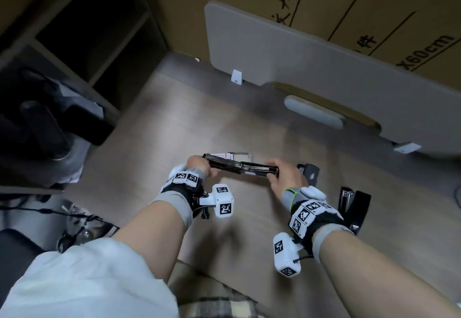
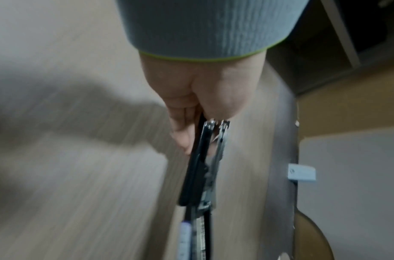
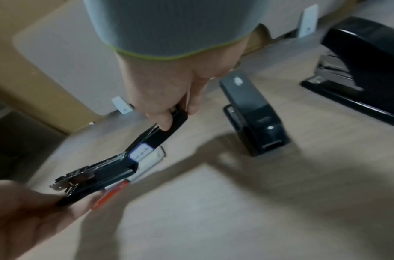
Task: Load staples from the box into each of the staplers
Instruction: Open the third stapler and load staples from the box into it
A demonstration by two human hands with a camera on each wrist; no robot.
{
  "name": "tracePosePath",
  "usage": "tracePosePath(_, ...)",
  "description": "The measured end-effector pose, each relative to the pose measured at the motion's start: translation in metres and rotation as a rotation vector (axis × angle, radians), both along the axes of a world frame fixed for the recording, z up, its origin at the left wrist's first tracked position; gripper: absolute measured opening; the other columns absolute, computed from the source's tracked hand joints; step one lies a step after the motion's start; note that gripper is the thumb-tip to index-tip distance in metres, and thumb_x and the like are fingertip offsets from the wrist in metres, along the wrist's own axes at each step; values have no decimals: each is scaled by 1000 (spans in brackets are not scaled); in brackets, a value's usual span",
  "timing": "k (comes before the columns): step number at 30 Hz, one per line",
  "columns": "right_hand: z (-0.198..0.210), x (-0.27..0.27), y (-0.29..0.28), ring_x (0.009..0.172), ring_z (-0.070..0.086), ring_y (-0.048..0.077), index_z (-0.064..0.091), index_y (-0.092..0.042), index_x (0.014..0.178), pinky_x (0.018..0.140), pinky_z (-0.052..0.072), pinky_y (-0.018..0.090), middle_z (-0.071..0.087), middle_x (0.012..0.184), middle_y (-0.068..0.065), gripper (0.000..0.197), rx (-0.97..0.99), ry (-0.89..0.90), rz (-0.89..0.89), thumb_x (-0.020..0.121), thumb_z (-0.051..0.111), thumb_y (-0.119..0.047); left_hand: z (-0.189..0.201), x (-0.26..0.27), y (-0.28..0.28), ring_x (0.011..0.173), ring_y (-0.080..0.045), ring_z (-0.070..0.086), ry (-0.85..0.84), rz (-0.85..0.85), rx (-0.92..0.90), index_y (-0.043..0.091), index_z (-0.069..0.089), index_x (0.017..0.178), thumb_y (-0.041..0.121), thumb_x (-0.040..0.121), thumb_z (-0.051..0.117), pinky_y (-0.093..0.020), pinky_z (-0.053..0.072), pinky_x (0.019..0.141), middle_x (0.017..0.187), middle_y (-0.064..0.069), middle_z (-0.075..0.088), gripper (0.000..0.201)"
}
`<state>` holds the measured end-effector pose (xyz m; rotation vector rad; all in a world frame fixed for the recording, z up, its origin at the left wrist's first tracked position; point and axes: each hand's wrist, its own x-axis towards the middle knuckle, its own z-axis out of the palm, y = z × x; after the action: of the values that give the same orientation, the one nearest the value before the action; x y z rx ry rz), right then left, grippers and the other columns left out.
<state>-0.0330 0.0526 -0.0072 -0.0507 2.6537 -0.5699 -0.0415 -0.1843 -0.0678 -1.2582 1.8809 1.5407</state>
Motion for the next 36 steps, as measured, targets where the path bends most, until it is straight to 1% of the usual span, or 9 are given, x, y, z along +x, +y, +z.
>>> tracePosePath(3, -16, 6, 12, 114, 55, 24, 63, -28, 120, 88, 43, 31, 62, 119, -1, 32, 29, -54, 87, 90, 62, -16, -12, 23, 5, 87, -23, 65, -48, -34, 17, -7, 53, 131, 0, 98, 44, -37, 60, 83, 124, -22, 65, 35)
tracePosePath(7, -26, 6, 15, 118, 47, 22, 60, -29, 123, 90, 39, 31, 57, 122, 0, 37, 74, -28, 142, 92, 57, -9, -28, 41, 13, 89, -33, 71, -91, 1, -106, 1, 67, 109, -5, 84, 62, -45, 59, 85, 95, -19, 72, 26)
tracePosePath(12, -22, -6, 5, 120, 44, 22, 60, -32, 123, 94, 35, 31, 59, 125, -5, 43, 131, 11, 210, 86, 54, -11, -15, 38, 7, 93, -26, 65, -66, -21, -299, 20, 65, 100, 6, 81, 61, -30, 53, 87, 103, -6, 70, 24)
tracePosePath(16, -23, -18, -30, 105, 53, 28, 68, -24, 106, 84, 40, 35, 68, 106, 1, 22, 37, 105, 152, 89, 54, -25, -7, 18, -2, 96, -25, 67, 74, -81, -312, 18, 66, 109, 5, 82, 62, -27, 50, 83, 105, -6, 70, 30)
tracePosePath(21, -40, -50, -83, 98, 63, 31, 63, -26, 107, 76, 45, 30, 69, 106, 4, 20, 42, -152, -28, 92, 51, -31, -10, -8, -21, 79, -12, 62, 123, -275, -249, 23, 70, 104, 8, 75, 74, -17, 45, 72, 87, 5, 67, 33)
tracePosePath(26, -62, -64, -104, 82, 62, 31, 68, -18, 101, 69, 44, 27, 71, 98, 11, 30, 172, -295, -108, 86, 61, -43, -16, -23, -39, 62, -2, 56, 45, -560, -301, 29, 70, 86, 28, 59, 85, -14, 34, 51, 71, 16, 62, 31)
tracePosePath(29, -70, -65, -112, 87, 66, 31, 65, -17, 102, 68, 45, 28, 71, 97, 8, 43, 210, -313, -148, 80, 67, -54, -20, -33, -51, 62, 0, 55, 24, -640, -299, 30, 69, 85, 33, 57, 86, -16, 35, 53, 74, 15, 62, 33)
tracePosePath(32, -77, -64, -119, 79, 67, 31, 66, -18, 93, 69, 52, 29, 71, 90, 5, 52, 229, -322, -195, 69, 66, -65, -20, -38, -52, 64, -1, 55, 33, -665, -279, 29, 70, 90, 30, 60, 87, -17, 36, 55, 78, 15, 62, 35)
tracePosePath(36, -74, -67, -123, 70, 62, 31, 65, -15, 85, 64, 49, 27, 71, 85, 8, 39, 253, -354, -174, 75, 61, -53, -22, -41, -54, 68, -6, 58, 51, -643, -268, 28, 69, 92, 27, 62, 85, -18, 39, 57, 78, 13, 62, 34)
